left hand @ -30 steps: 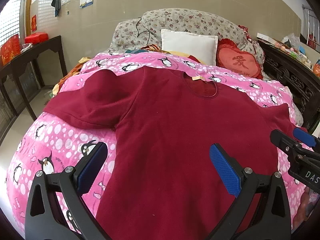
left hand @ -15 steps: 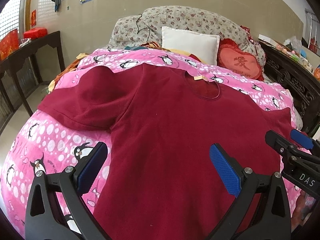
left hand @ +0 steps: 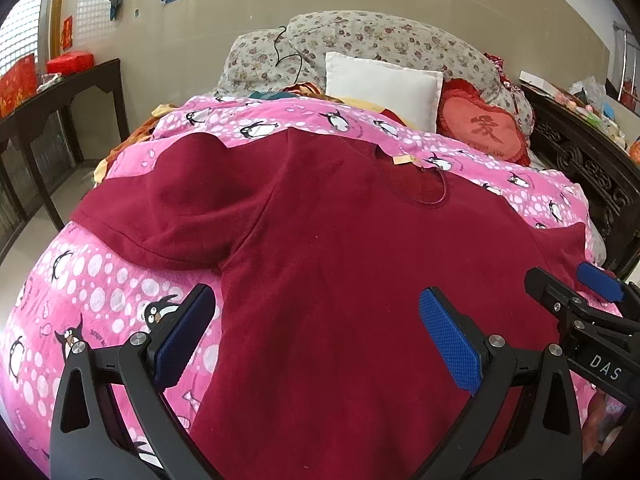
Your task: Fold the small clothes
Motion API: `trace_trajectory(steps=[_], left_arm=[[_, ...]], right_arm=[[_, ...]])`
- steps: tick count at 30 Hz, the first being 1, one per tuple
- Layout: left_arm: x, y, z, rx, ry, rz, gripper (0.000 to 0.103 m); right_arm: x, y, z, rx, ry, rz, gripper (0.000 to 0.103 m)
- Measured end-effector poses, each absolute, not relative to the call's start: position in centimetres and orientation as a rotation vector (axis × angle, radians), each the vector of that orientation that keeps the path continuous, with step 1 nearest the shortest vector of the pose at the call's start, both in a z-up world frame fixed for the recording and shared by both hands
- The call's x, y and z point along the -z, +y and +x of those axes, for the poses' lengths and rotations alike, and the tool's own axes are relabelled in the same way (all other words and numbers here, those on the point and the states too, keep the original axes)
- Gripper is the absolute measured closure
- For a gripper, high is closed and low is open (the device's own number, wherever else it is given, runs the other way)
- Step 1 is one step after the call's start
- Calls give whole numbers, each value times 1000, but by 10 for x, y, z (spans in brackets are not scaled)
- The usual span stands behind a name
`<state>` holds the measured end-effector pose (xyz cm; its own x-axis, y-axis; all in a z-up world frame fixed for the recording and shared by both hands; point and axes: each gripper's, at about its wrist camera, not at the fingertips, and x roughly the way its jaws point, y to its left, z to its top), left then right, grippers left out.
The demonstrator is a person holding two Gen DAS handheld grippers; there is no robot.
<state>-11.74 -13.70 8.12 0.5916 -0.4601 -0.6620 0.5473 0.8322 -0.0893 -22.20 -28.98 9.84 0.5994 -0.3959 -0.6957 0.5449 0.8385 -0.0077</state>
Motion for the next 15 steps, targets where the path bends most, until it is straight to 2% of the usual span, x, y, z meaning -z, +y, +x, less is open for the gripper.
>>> trace_trajectory(steps=[15], left_arm=[[-84,-131,-101,572,739,101,1]], right_arm=[[-99,-289,-202,527,752,229,13]])
